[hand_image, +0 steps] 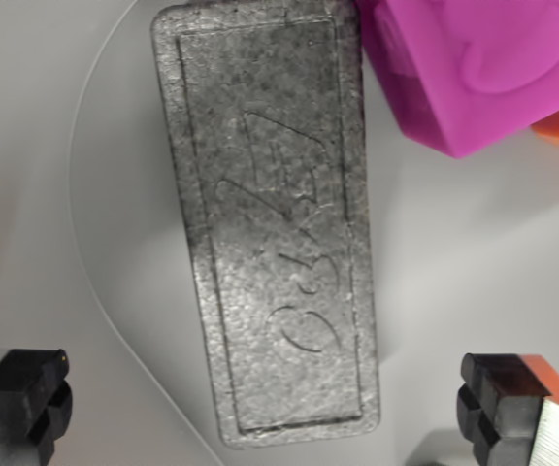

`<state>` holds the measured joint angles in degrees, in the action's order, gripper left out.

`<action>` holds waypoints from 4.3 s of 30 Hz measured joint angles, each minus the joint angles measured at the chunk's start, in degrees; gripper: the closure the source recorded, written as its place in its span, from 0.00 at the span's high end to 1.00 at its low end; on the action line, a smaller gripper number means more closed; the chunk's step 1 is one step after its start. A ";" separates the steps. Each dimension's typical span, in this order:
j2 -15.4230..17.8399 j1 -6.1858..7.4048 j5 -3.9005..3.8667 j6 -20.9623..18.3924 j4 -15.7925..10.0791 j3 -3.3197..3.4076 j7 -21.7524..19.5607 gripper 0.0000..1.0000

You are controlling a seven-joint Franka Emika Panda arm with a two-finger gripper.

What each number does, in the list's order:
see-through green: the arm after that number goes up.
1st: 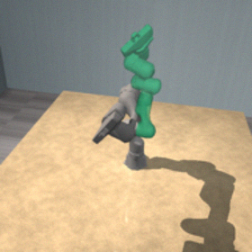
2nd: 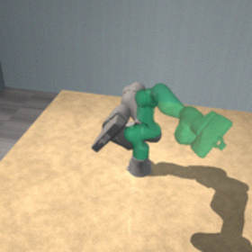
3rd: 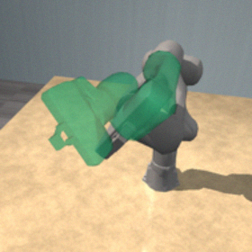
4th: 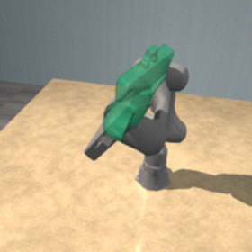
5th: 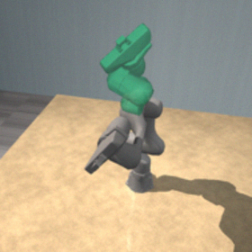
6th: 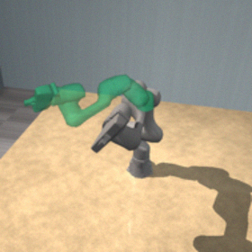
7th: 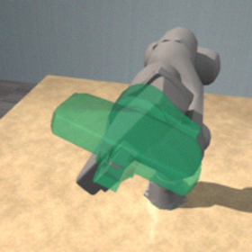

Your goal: Pick an object from the bin

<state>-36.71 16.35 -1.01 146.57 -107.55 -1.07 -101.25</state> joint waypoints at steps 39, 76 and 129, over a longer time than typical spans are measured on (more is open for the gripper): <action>0.18 -0.07 0.00 0.06 0.17 0.09 0.01 0.00; 8.56 -0.07 0.00 -8.08 -0.64 0.00 0.01 0.00; 21.56 -0.05 0.47 -30.19 6.46 -0.18 0.09 0.00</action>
<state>-15.15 16.30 -0.54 116.39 -101.08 -1.25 -101.16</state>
